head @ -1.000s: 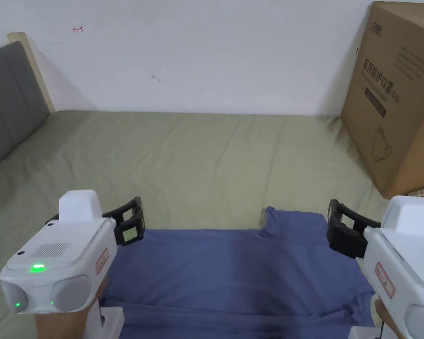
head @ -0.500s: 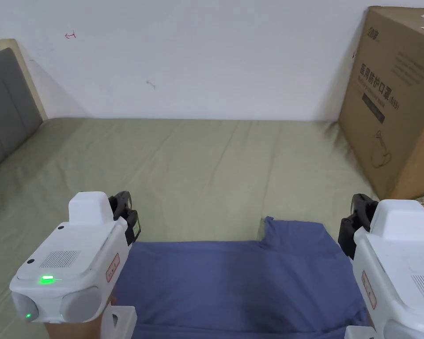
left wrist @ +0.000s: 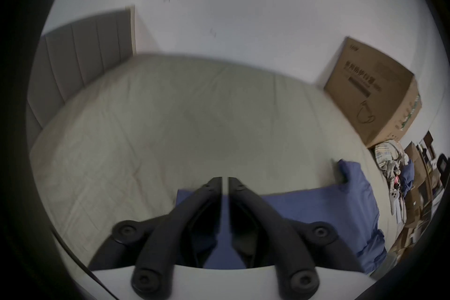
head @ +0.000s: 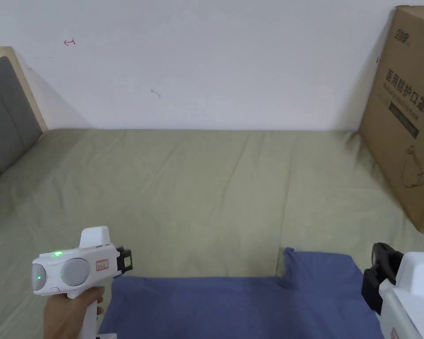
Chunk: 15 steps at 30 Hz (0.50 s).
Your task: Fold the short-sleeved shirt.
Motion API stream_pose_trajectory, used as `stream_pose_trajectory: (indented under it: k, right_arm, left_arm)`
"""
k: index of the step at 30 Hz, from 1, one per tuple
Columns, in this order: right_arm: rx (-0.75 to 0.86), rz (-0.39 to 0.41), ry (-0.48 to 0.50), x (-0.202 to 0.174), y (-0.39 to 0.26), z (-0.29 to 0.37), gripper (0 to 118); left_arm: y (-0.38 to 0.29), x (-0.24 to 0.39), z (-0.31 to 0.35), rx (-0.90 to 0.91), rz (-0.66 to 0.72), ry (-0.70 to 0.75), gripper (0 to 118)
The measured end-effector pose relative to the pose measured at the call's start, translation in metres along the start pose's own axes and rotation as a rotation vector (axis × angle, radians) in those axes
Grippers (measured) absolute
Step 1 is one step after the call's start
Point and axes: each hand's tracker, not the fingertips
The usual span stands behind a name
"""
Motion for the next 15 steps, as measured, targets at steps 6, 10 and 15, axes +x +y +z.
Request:
stream_pose_trajectory:
  k: [6, 10, 15]
  right_arm:
    - [-0.071, 0.007, -0.005, -0.003, -0.019, -0.037, 0]
    - [-0.106, 0.006, -0.009, -0.003, -0.028, -0.050, 0]
    - [-0.137, 0.005, -0.013, 0.005, -0.035, -0.058, 0]
  left_arm:
    - [-0.014, -0.014, -0.060, -0.160, -0.050, 0.155, 94]
    - [-0.023, -0.018, -0.084, -0.205, -0.071, 0.183, 94]
    - [-0.035, -0.001, -0.085, -0.231, -0.048, 0.206, 61]
